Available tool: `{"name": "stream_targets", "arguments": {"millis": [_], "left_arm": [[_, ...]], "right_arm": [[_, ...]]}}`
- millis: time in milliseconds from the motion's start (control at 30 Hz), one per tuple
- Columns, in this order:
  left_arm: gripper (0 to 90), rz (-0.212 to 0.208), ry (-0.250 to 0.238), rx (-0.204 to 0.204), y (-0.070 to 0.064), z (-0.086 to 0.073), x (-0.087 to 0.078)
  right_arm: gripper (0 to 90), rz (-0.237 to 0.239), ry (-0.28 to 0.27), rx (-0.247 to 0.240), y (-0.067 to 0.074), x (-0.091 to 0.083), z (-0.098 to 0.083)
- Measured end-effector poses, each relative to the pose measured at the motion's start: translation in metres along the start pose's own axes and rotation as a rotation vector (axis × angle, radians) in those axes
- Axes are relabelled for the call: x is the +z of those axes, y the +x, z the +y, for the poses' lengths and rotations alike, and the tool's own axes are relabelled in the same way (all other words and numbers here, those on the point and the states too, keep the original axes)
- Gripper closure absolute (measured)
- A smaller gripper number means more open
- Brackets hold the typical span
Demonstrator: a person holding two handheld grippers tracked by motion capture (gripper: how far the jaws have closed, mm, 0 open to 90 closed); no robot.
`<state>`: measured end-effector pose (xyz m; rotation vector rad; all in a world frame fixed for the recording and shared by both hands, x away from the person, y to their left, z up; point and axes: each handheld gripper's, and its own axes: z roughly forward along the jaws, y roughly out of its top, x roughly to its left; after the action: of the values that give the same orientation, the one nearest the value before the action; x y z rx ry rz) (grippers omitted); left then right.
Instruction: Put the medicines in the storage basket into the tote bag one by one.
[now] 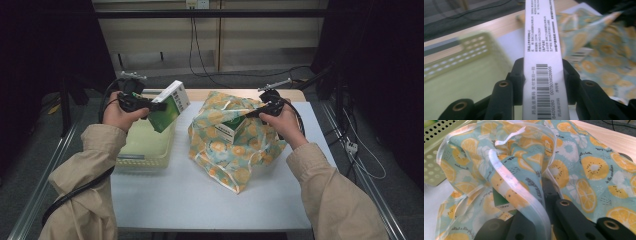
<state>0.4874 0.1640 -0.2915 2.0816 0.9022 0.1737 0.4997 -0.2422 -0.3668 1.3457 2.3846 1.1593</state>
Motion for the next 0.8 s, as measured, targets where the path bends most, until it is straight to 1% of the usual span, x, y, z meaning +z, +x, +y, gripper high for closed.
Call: {"name": "stream_targets", "arguments": {"millis": [67, 200, 300, 333, 367, 400, 433, 467, 500, 533, 600, 700, 800], "left_arm": [[63.1, -0.040, -0.004, 0.029, -0.016, 0.002, 0.005], [63.2, -0.100, 0.019, 0.091, -0.046, 0.003, 0.018], [63.1, -0.141, 0.035, 0.129, -0.065, 0.000, 0.028], [63.1, -0.144, 0.046, 0.143, -0.070, -0.001, 0.032], [63.1, -0.155, 0.047, 0.148, -0.074, -0.002, 0.035], [63.1, -0.169, 0.053, 0.155, -0.079, -0.004, 0.040], [63.1, -0.163, 0.065, 0.168, -0.083, -0.006, 0.043], [63.1, -0.163, 0.067, 0.173, -0.087, -0.008, 0.048], [63.1, -0.171, 0.080, 0.176, -0.089, -0.010, 0.053], [63.1, -0.178, 0.082, 0.173, -0.091, -0.012, 0.058], [63.1, -0.171, 0.106, 0.185, -0.094, -0.015, 0.066], [63.1, -0.191, 0.111, 0.182, -0.100, -0.019, 0.078], [63.1, -0.190, 0.136, 0.205, -0.106, -0.021, 0.091]], "right_arm": [[90.0, -0.001, -0.002, 0.003, -0.001, -0.001, 0.000], [90.0, -0.002, -0.007, 0.010, -0.002, -0.002, 0.000], [90.0, -0.005, -0.010, 0.004, -0.001, -0.002, 0.001], [90.0, -0.005, -0.009, 0.001, 0.000, -0.003, 0.001], [90.0, -0.004, -0.011, 0.001, 0.000, -0.003, 0.001], [90.0, -0.003, -0.015, 0.002, 0.001, -0.004, 0.002], [90.0, -0.005, -0.016, 0.003, 0.001, -0.005, 0.002], [90.0, -0.007, -0.016, 0.001, 0.002, -0.005, 0.002], [90.0, -0.006, -0.018, 0.001, 0.002, -0.006, 0.002], [90.0, -0.008, -0.018, 0.000, 0.003, -0.006, 0.002], [90.0, -0.005, -0.019, -0.003, 0.004, -0.007, 0.002], [90.0, -0.001, -0.017, -0.011, 0.007, -0.008, 0.003], [90.0, -0.001, -0.018, -0.016, 0.008, -0.011, 0.005]]}}
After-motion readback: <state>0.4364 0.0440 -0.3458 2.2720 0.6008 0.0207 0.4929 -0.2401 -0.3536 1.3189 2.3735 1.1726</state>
